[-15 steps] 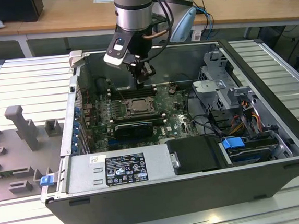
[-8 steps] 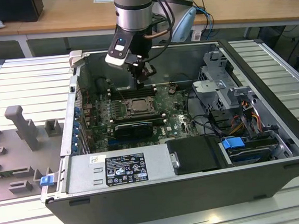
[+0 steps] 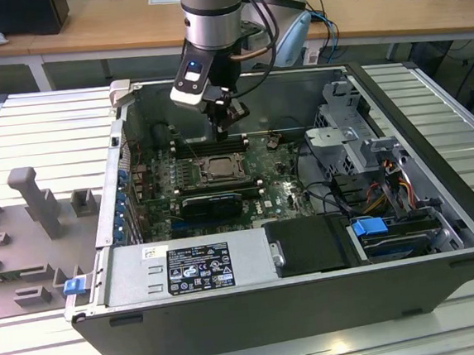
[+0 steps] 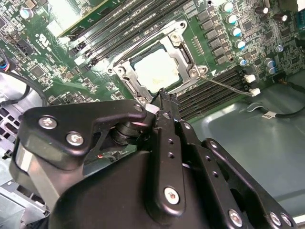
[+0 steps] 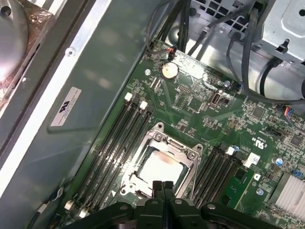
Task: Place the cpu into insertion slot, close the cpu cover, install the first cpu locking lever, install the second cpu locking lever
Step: 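Install the first cpu locking lever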
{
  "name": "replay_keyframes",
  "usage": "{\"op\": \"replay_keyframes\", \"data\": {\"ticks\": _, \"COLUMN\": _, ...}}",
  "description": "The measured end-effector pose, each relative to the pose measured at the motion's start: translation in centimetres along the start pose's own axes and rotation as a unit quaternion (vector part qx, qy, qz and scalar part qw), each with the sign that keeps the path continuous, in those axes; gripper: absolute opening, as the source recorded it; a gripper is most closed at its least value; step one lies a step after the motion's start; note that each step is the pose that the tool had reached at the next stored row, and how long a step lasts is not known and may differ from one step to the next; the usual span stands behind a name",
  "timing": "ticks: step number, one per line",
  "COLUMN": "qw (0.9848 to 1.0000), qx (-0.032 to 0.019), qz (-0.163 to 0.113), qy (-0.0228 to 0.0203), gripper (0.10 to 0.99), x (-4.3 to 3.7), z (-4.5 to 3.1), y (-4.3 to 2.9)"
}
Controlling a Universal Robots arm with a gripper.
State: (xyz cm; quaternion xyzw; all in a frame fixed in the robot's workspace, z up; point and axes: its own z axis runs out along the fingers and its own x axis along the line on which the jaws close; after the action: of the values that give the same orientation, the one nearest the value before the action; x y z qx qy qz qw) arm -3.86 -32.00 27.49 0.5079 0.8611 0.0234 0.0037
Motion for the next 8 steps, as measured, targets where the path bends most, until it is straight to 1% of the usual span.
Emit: {"op": "replay_keyframes", "data": {"ticks": 8, "qw": 0.9998, "qx": 0.0004, "qz": -0.022, "qy": 0.0010, "gripper": 0.106, "x": 0.00, "z": 0.00, "y": 0.00}}
